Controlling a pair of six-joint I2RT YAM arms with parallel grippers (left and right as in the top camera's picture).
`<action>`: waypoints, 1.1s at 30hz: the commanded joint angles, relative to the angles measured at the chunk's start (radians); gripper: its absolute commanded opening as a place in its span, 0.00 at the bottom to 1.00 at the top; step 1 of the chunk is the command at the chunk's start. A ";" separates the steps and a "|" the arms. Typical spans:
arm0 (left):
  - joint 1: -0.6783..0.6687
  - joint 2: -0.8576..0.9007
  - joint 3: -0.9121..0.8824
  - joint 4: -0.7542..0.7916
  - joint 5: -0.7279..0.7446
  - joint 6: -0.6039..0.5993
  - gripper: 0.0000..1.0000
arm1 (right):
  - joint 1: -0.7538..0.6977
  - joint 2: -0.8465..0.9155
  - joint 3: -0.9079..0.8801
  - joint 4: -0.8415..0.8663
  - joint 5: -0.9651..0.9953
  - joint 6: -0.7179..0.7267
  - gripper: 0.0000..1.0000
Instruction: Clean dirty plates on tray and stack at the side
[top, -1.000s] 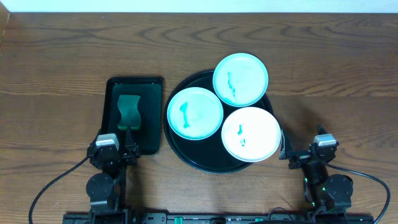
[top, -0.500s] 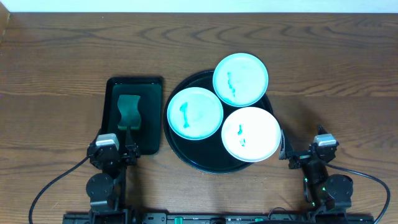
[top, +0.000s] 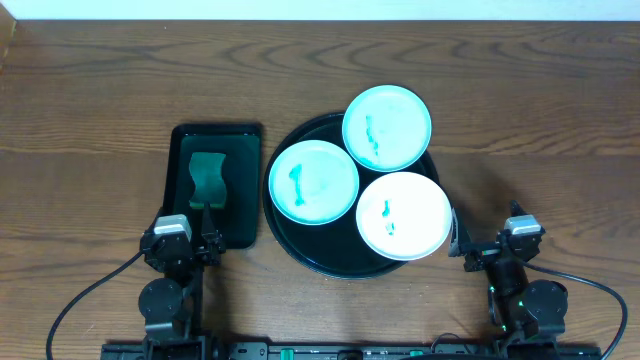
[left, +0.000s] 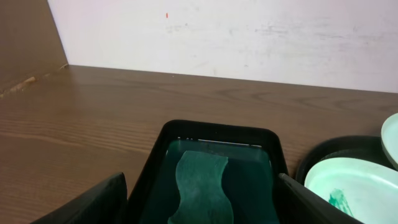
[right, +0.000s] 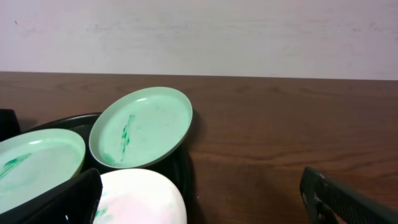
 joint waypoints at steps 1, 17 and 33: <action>0.005 -0.005 -0.034 -0.008 -0.005 -0.009 0.75 | -0.008 0.000 -0.001 -0.004 -0.005 -0.012 0.99; 0.005 -0.005 -0.034 -0.008 -0.006 -0.009 0.75 | -0.008 0.000 -0.001 -0.004 -0.005 -0.012 0.99; 0.005 0.037 0.066 -0.014 -0.036 -0.084 0.75 | -0.011 0.002 0.000 0.108 -0.029 -0.004 0.99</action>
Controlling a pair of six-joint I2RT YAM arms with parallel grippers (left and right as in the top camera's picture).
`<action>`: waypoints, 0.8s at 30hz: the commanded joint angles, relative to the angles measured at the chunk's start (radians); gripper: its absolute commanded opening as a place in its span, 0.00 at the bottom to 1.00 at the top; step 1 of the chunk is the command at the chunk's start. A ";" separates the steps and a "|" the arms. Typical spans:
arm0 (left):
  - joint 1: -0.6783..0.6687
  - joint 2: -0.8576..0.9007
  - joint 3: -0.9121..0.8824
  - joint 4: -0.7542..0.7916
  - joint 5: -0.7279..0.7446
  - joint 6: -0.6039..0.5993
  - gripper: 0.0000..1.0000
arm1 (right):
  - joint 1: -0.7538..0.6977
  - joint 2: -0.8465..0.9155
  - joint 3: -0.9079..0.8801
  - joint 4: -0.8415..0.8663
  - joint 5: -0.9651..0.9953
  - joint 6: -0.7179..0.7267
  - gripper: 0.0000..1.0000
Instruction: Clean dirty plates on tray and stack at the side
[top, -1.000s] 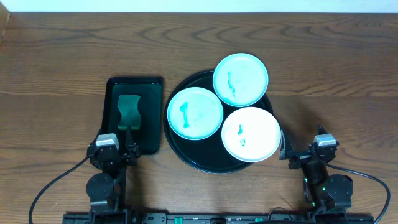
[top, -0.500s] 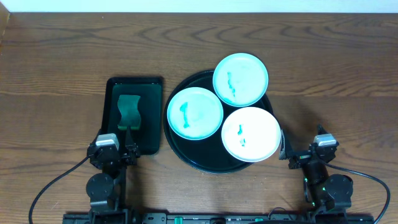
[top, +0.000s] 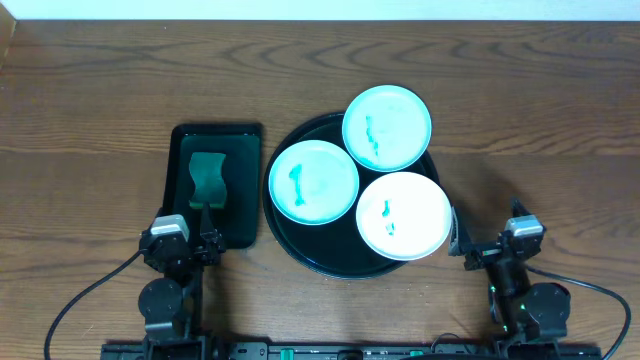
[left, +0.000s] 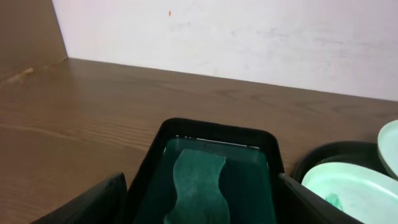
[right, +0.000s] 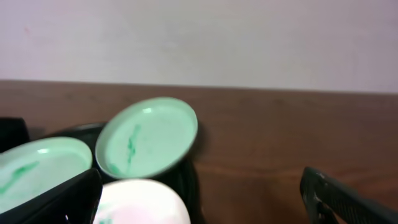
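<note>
A round black tray (top: 300, 255) in the middle of the table carries three plates smeared with green: a mint one at the back (top: 387, 127), a mint one at the left (top: 313, 181) and a white one at the front right (top: 403, 215). A green sponge (top: 207, 178) lies in a black rectangular tray (top: 178, 150) left of them. My left gripper (top: 183, 245) stands open at that tray's near end, nothing between its fingers. My right gripper (top: 497, 245) stands open just right of the white plate, also holding nothing.
Bare brown wood surrounds both trays, with wide room at the far left, the far right and the back. A pale wall (left: 249, 37) bounds the table's far edge. Cables run from both arm bases along the front edge.
The right wrist view has shifted slightly and is blurred, so the right arm has begun to move. The left wrist view has shifted a little. Plates and sponge lie as before.
</note>
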 joint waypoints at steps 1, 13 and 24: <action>0.005 0.050 0.085 -0.018 -0.028 -0.034 0.75 | -0.013 0.007 0.002 0.064 -0.002 -0.004 0.99; 0.005 0.581 0.666 -0.360 0.023 -0.034 0.75 | -0.017 0.410 0.368 0.035 -0.171 0.014 0.99; 0.005 1.062 1.126 -0.848 0.195 -0.034 0.75 | -0.014 0.962 1.003 -0.497 -0.373 -0.024 0.99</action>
